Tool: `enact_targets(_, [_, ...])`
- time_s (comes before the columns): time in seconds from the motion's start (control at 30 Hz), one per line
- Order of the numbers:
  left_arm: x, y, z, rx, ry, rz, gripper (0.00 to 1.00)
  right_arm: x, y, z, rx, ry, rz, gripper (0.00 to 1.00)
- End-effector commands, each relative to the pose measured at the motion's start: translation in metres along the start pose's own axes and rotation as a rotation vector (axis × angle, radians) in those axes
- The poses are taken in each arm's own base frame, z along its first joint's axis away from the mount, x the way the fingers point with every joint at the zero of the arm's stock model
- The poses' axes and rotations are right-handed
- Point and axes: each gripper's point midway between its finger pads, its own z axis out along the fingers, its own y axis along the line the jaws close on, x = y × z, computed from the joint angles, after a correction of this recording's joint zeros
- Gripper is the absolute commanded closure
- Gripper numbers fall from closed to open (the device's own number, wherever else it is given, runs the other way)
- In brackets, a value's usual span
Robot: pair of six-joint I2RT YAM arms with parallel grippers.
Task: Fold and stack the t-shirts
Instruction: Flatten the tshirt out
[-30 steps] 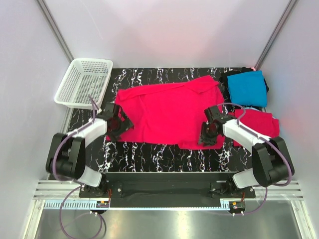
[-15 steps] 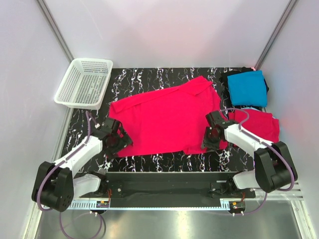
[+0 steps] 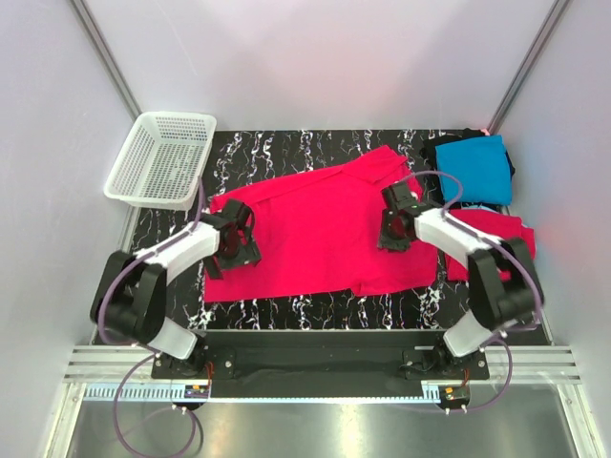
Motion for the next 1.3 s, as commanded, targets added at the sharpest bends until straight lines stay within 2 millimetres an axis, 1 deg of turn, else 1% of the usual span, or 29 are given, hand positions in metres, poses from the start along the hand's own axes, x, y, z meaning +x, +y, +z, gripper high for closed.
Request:
enact_targets(0.0, [-0.005, -0.004, 0.019, -0.046, 0.005, 0.065, 0.01, 0.003, -0.009, 0.033, 0.085, 0.029, -0.058, 0.64])
enact_targets(0.03, [-0.003, -0.004, 0.022, -0.058, 0.015, 0.067, 0.01, 0.012, -0.013, 0.045, 0.106, 0.066, -0.06, 0.65])
enact_targets(0.1, [0.003, -0.001, 0.03, -0.084, 0.037, 0.058, 0.01, 0.026, -0.016, 0.055, 0.115, 0.106, -0.038, 0.67])
enact_targets(0.13, [0.005, 0.0, 0.031, -0.093, 0.042, 0.059, 0.01, 0.029, -0.016, 0.056, 0.121, 0.11, -0.038, 0.67])
enact_targets(0.17, [0.007, 0.003, 0.034, -0.107, 0.044, 0.057, 0.01, 0.032, -0.012, 0.053, 0.124, 0.11, -0.056, 0.67])
enact_targets(0.23, [0.014, 0.009, 0.038, -0.129, 0.062, 0.05, 0.01, 0.03, -0.007, 0.045, 0.096, 0.098, -0.021, 0.66])
enact_targets(0.33, [0.024, 0.021, 0.042, -0.169, 0.079, 0.036, 0.01, 0.049, -0.002, 0.044, 0.071, 0.155, 0.026, 0.66])
enact_targets(0.37, [0.026, 0.026, 0.042, -0.19, 0.082, 0.024, 0.01, 0.059, -0.004, 0.044, 0.084, 0.176, 0.038, 0.66])
enact_targets(0.4, [0.03, 0.029, 0.043, -0.2, 0.088, 0.019, 0.01, 0.068, 0.001, 0.043, 0.085, 0.184, 0.013, 0.66])
enact_targets(0.47, [0.034, 0.036, 0.041, -0.222, 0.091, -0.004, 0.01, 0.082, 0.002, 0.042, 0.106, 0.194, 0.007, 0.66])
enact_targets(0.5, [0.038, 0.04, 0.041, -0.233, 0.098, -0.007, 0.01, 0.089, 0.006, 0.039, 0.103, 0.195, -0.008, 0.66])
enact_targets(0.6, [0.043, 0.048, 0.036, -0.253, 0.094, -0.034, 0.01, 0.1, 0.0, 0.034, 0.142, 0.199, 0.009, 0.66])
enact_targets(0.63, [0.047, 0.054, 0.035, -0.264, 0.099, -0.037, 0.01, 0.105, -0.001, 0.031, 0.152, 0.201, 0.004, 0.66])
enact_targets(0.67, [0.047, 0.057, 0.031, -0.269, 0.084, -0.053, 0.01, 0.107, -0.006, 0.03, 0.177, 0.195, 0.021, 0.66])
enact_targets(0.7, [0.048, 0.059, 0.029, -0.267, 0.08, -0.057, 0.01, 0.106, -0.006, 0.025, 0.172, 0.18, 0.026, 0.66])
enact_targets(0.73, [0.051, 0.064, 0.028, -0.276, 0.079, -0.065, 0.01, 0.108, -0.013, 0.022, 0.209, 0.167, 0.038, 0.66])
enact_targets(0.77, [0.05, 0.068, 0.023, -0.283, 0.059, -0.081, 0.01, 0.108, -0.017, 0.019, 0.23, 0.157, 0.044, 0.66])
enact_targets(0.8, [0.05, 0.068, 0.021, -0.277, 0.054, -0.082, 0.01, 0.105, -0.019, 0.013, 0.229, 0.14, 0.051, 0.66])
enact_targets(0.83, [0.049, 0.068, 0.018, -0.267, 0.05, -0.086, 0.01, 0.105, -0.028, 0.008, 0.271, 0.129, 0.055, 0.66])
enact_targets(0.87, [0.049, 0.069, 0.014, -0.272, 0.043, -0.102, 0.01, 0.105, -0.03, 0.005, 0.281, 0.119, 0.075, 0.66])
enact_targets(0.9, [0.045, 0.069, 0.009, -0.265, 0.024, -0.112, 0.01, 0.101, -0.03, -0.001, 0.275, 0.101, 0.084, 0.66])
enact_targets(0.93, [0.041, 0.074, 0.004, -0.291, 0.001, -0.125, 0.01, 0.1, -0.036, -0.005, 0.302, 0.09, 0.089, 0.66])
enact_targets(1.03, [0.034, 0.076, -0.002, -0.301, -0.03, -0.129, 0.01, 0.095, -0.042, -0.014, 0.332, 0.066, 0.093, 0.66])
enact_targets(1.17, [0.03, 0.075, -0.007, -0.305, -0.033, -0.124, 0.01, 0.091, -0.041, -0.022, 0.323, 0.054, 0.089, 0.67])
enact_targets(1.27, [0.026, 0.07, -0.013, -0.277, -0.042, -0.123, 0.01, 0.078, -0.034, -0.031, 0.305, 0.02, 0.091, 0.67])
